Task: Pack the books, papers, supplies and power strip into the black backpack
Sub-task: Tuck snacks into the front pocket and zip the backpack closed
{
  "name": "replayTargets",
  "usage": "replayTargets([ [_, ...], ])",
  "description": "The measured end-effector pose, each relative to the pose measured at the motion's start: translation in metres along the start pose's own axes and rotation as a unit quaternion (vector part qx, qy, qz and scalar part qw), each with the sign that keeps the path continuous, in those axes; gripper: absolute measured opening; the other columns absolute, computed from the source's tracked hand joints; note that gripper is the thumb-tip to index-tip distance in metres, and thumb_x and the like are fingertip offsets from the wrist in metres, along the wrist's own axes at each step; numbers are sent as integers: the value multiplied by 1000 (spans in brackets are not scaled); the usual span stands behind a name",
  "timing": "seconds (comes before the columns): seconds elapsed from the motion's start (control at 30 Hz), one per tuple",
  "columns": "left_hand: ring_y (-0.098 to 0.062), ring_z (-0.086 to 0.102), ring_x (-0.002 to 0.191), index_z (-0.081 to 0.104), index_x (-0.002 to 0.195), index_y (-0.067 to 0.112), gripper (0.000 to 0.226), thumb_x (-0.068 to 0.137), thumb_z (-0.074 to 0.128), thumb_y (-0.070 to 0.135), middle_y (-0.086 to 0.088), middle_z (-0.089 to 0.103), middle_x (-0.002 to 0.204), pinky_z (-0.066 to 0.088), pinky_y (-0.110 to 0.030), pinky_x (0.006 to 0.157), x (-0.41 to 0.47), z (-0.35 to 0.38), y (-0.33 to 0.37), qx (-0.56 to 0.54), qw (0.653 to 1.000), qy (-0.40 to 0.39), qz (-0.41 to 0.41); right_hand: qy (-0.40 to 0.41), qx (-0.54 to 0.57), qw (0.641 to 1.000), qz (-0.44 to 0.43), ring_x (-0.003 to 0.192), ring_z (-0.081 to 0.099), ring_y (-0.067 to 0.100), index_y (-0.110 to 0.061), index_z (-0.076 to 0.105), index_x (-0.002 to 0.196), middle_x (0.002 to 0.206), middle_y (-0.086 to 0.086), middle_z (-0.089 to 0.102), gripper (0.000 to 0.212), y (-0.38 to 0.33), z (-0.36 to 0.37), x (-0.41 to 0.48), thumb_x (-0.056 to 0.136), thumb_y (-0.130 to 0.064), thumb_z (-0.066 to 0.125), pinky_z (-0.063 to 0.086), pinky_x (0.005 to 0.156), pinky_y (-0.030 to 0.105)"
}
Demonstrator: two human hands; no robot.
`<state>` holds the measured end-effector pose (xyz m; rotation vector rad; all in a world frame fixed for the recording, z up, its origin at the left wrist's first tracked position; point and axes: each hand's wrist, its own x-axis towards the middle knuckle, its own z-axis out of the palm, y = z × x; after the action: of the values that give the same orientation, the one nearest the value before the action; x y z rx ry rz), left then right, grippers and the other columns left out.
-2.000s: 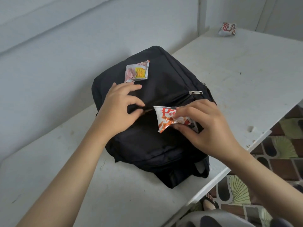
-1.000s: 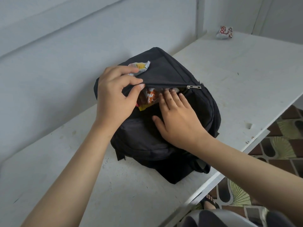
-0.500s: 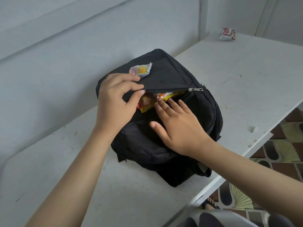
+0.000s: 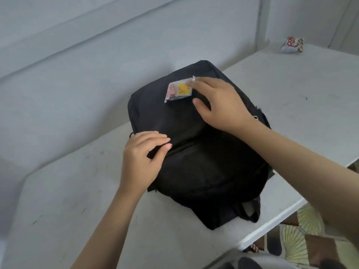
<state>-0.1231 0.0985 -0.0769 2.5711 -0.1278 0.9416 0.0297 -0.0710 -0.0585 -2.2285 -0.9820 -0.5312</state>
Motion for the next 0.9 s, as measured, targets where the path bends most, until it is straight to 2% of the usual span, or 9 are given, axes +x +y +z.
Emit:
replayTargets([
  [0.1,-7,61,97,75,88,12,17,82,65,25,12,64,93,46,-27,93,-2,-1,1,2,1000,5,-14,-73,-18,997,-3,134,39,29,-23,48,137,144,11,45,47,0,11,26,92,-37,50,30,109,44],
  [0.17,-6,61,96,74,86,12,17,82,64,25,13,64,93,46,-28,92,-1,-1,2,3,1000,8,-18,-98,-31,995,-15,133,41,29,-24,52,132,141,9,48,45,-2,15,39,91,-42,52,30,108,41],
  [0.27,-6,61,94,74,85,14,15,82,64,25,14,64,94,47,-31,90,2,-1,3,4,1000,-4,-23,-104,-28,994,-3,101,58,24,-19,59,114,107,4,65,32,-3,15,49,88,-38,57,41,79,33],
  [0.33,-6,61,95,74,88,18,16,81,64,28,13,66,97,47,-34,90,5,-1,2,10,999,-25,-26,-73,-4,997,16,87,58,22,-18,60,107,93,2,65,26,-4,11,47,87,-34,58,40,67,31],
  [0.43,-8,57,104,73,97,24,30,76,65,45,12,65,107,42,-33,95,14,2,0,28,997,-63,-24,-12,65,997,31,78,61,20,-17,61,103,88,1,68,22,-7,2,34,85,-31,62,49,67,34],
  [0.57,-12,54,106,75,87,27,25,75,64,46,14,64,110,42,-41,94,30,9,3,25,998,-60,-11,60,173,979,90,79,63,9,-19,61,102,90,-7,68,23,-7,-10,7,84,-33,67,52,68,26],
  [0.67,-10,55,105,75,84,25,19,78,65,40,16,62,107,43,-34,93,43,8,5,-3,999,-8,-33,138,269,946,115,86,64,3,-17,59,101,90,-10,67,21,-13,-20,-16,85,-27,68,52,70,20],
  [0.77,0,49,102,75,85,24,12,77,69,32,16,62,104,44,-31,90,56,5,7,-21,996,63,-52,205,298,930,70,89,65,5,-9,55,103,94,-7,63,21,-25,-30,-44,87,-14,67,48,69,16],
  [0.9,2,45,99,75,86,21,13,78,69,29,15,60,104,46,-31,86,72,3,8,-4,993,111,-38,209,242,947,-33,95,65,25,-1,59,100,99,12,65,18,-34,-28,-81,84,-4,67,52,77,38],
])
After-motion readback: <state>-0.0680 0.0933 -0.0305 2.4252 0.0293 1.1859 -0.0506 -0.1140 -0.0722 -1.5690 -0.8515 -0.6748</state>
